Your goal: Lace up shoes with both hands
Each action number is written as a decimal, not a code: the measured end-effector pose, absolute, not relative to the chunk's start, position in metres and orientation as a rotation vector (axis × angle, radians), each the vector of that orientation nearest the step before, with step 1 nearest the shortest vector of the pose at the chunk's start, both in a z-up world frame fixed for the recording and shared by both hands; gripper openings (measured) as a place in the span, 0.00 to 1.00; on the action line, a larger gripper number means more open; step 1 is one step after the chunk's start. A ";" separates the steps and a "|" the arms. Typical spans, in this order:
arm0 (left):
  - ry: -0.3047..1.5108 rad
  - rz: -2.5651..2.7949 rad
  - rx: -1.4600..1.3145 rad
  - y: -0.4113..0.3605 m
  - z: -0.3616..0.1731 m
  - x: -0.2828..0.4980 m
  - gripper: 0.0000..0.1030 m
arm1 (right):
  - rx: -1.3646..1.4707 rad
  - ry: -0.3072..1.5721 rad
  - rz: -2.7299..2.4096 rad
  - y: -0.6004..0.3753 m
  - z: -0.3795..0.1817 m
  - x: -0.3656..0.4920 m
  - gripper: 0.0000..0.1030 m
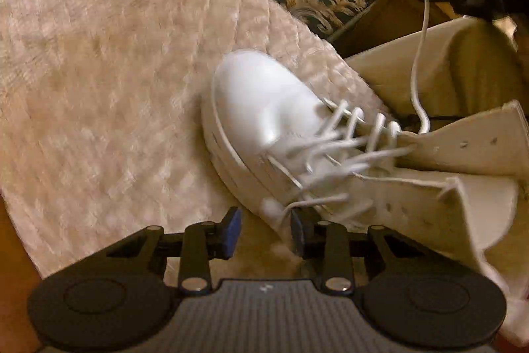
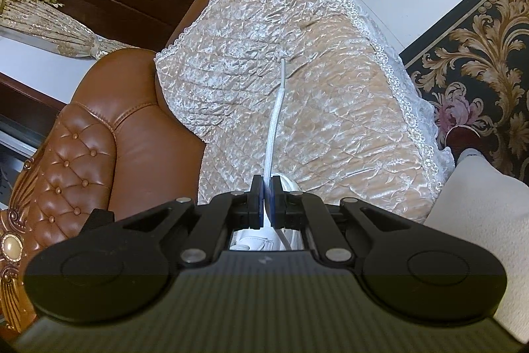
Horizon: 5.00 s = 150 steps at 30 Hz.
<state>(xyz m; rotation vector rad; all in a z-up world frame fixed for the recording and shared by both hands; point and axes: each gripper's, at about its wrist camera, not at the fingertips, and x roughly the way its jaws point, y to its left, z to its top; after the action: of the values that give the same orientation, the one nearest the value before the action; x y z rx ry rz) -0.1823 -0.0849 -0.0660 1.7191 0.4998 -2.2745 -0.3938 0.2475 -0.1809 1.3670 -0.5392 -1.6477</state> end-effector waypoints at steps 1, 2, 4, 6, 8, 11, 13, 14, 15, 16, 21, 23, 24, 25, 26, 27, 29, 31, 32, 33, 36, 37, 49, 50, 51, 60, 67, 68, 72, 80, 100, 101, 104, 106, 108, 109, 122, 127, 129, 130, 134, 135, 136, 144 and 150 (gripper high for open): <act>0.479 -2.272 1.699 -0.083 -0.067 -0.183 0.38 | 1.367 -0.540 -1.647 0.247 -0.181 -0.394 0.07; 0.457 -2.268 1.679 -0.082 -0.067 -0.183 0.42 | 1.368 -0.542 -1.645 0.247 -0.181 -0.394 0.07; 0.416 -2.261 1.639 -0.078 -0.068 -0.184 0.52 | 1.368 -0.545 -1.645 0.247 -0.181 -0.394 0.07; 0.375 -2.254 1.600 -0.075 -0.070 -0.185 0.60 | 1.369 -0.547 -1.644 0.247 -0.182 -0.394 0.07; 0.334 -2.245 1.560 -0.071 -0.071 -0.185 0.66 | 1.370 -0.548 -1.642 0.247 -0.182 -0.395 0.07; 0.305 -2.219 1.503 -0.069 -0.074 -0.188 0.69 | 1.371 -0.551 -1.640 0.247 -0.183 -0.395 0.07; 0.283 -2.211 1.459 -0.068 -0.074 -0.191 0.68 | 1.370 -0.553 -1.640 0.247 -0.183 -0.395 0.07; 0.253 -2.197 1.419 -0.067 -0.073 -0.192 0.67 | 1.369 -0.554 -1.640 0.248 -0.183 -0.395 0.07; 0.240 -2.182 1.384 -0.069 -0.073 -0.195 0.67 | 1.369 -0.556 -1.641 0.248 -0.183 -0.395 0.07; 0.250 -2.171 1.363 -0.073 -0.074 -0.197 0.70 | 1.368 -0.557 -1.641 0.248 -0.183 -0.395 0.07; 0.411 -2.189 1.374 -0.089 -0.083 -0.199 0.72 | 1.364 -0.562 -1.640 0.250 -0.182 -0.394 0.07; 0.507 -2.213 1.272 -0.099 -0.077 -0.189 0.67 | 1.360 -0.560 -1.632 0.249 -0.182 -0.393 0.07; 0.560 -2.250 1.197 -0.105 -0.071 -0.181 0.66 | 1.358 -0.559 -1.629 0.248 -0.182 -0.393 0.07; 0.609 -2.293 1.115 -0.111 -0.063 -0.174 0.64 | 1.356 -0.559 -1.626 0.248 -0.182 -0.393 0.07; 0.623 -2.328 1.060 -0.114 -0.054 -0.170 0.64 | 1.347 -0.556 -1.632 0.248 -0.181 -0.392 0.07; 0.609 -2.353 1.034 -0.114 -0.047 -0.169 0.64 | 1.339 -0.554 -1.639 0.248 -0.180 -0.391 0.07; 0.558 -2.401 1.032 -0.108 -0.035 -0.169 0.64 | 1.334 -0.558 -1.634 0.248 -0.180 -0.391 0.06; 0.560 -2.446 1.030 -0.103 -0.026 -0.167 0.64 | 1.325 -0.568 -1.641 0.249 -0.179 -0.391 0.06; 0.570 -2.463 1.036 -0.100 -0.021 -0.166 0.64 | 1.319 -0.574 -1.643 0.250 -0.178 -0.391 0.06; 0.581 -2.476 1.061 -0.097 -0.018 -0.165 0.64 | 1.315 -0.579 -1.649 0.251 -0.178 -0.391 0.06; 0.580 -2.499 1.154 -0.092 -0.011 -0.158 0.64 | 1.312 -0.613 -1.643 0.254 -0.178 -0.392 0.06; 0.574 -2.497 1.180 -0.090 -0.009 -0.155 0.64 | 1.311 -0.620 -1.637 0.254 -0.178 -0.392 0.06; 0.404 -2.596 1.224 -0.045 0.057 -0.186 0.80 | 1.243 -0.591 -1.660 0.260 -0.171 -0.383 0.06; 0.348 -2.594 1.266 -0.036 0.058 -0.196 0.80 | 1.244 -0.601 -1.660 0.261 -0.172 -0.384 0.06; 0.277 -2.578 1.344 -0.022 0.053 -0.211 0.79 | 1.240 -0.609 -1.660 0.263 -0.172 -0.384 0.06; 0.056 -2.437 1.743 0.042 0.000 -0.271 0.53 | 1.186 -0.617 -1.702 0.279 -0.167 -0.379 0.06; 0.201 -2.459 1.614 0.039 0.007 -0.268 0.03 | 1.170 -0.625 -1.696 0.286 -0.167 -0.379 0.06; 0.261 -2.469 1.543 0.031 0.015 -0.265 0.03 | 1.171 -0.624 -1.694 0.287 -0.168 -0.379 0.06; 0.496 -2.502 1.272 -0.001 0.047 -0.255 0.03 | 1.186 -0.661 -1.703 0.297 -0.170 -0.377 0.39; 0.472 -2.580 1.180 0.011 0.069 -0.271 0.02 | 1.035 -0.395 -1.664 0.284 -0.154 -0.342 0.41; 0.687 -2.547 1.062 -0.010 0.061 -0.197 0.47 | 1.240 -0.194 -1.586 0.209 -0.195 -0.274 0.05; 0.674 -2.547 1.075 -0.008 0.059 -0.185 0.47 | 1.246 -0.169 -1.592 0.209 -0.196 -0.272 0.05; 0.603 -2.575 1.209 0.008 0.047 -0.158 0.46 | 1.298 -0.164 -1.588 0.212 -0.204 -0.274 0.05; 0.552 -2.608 1.327 0.025 0.035 -0.153 0.46 | 1.322 -0.170 -1.576 0.207 -0.207 -0.273 0.05; 0.498 -2.664 1.347 0.038 0.029 -0.153 0.48 | 1.341 -0.166 -1.567 0.200 -0.209 -0.272 0.05; 0.482 -2.689 1.350 0.042 0.027 -0.154 0.51 | 1.355 -0.167 -1.564 0.197 -0.211 -0.273 0.05; 0.540 -2.778 1.345 0.048 0.016 -0.162 0.63 | 1.421 -0.249 -1.572 0.198 -0.216 -0.279 0.07; 0.568 -2.771 1.339 0.043 0.016 -0.159 0.63 | 1.448 -0.321 -1.545 0.208 -0.203 -0.283 0.25; 0.556 -2.769 1.349 0.043 0.017 -0.158 0.63 | 1.406 -0.368 -1.515 0.215 -0.186 -0.284 0.26; 0.547 -2.768 1.354 0.044 0.018 -0.159 0.64 | 1.370 -0.374 -1.496 0.217 -0.174 -0.283 0.26; 0.504 -2.763 1.372 0.050 0.021 -0.160 0.69 | 1.277 -0.335 -1.438 0.210 -0.133 -0.274 0.49; 0.493 -2.760 1.375 0.052 0.021 -0.160 0.69 | 1.248 -0.303 -1.418 0.205 -0.124 -0.268 0.50; 0.484 -2.756 1.376 0.054 0.021 -0.159 0.71 | 1.223 -0.265 -1.403 0.199 -0.116 -0.262 0.50; 0.404 -2.626 1.391 0.059 0.025 -0.157 0.73 | 1.154 -0.059 -1.562 0.191 -0.119 -0.238 0.50; 0.312 -2.473 1.442 0.059 0.028 -0.169 0.77 | 1.190 -0.147 -1.672 0.221 -0.133 -0.252 0.50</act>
<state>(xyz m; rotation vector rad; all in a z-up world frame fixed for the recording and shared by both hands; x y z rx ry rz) -0.1689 0.0587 0.0279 1.4424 0.3123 -2.4734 -0.2523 0.2211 -0.1330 1.1896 -0.1472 -1.6719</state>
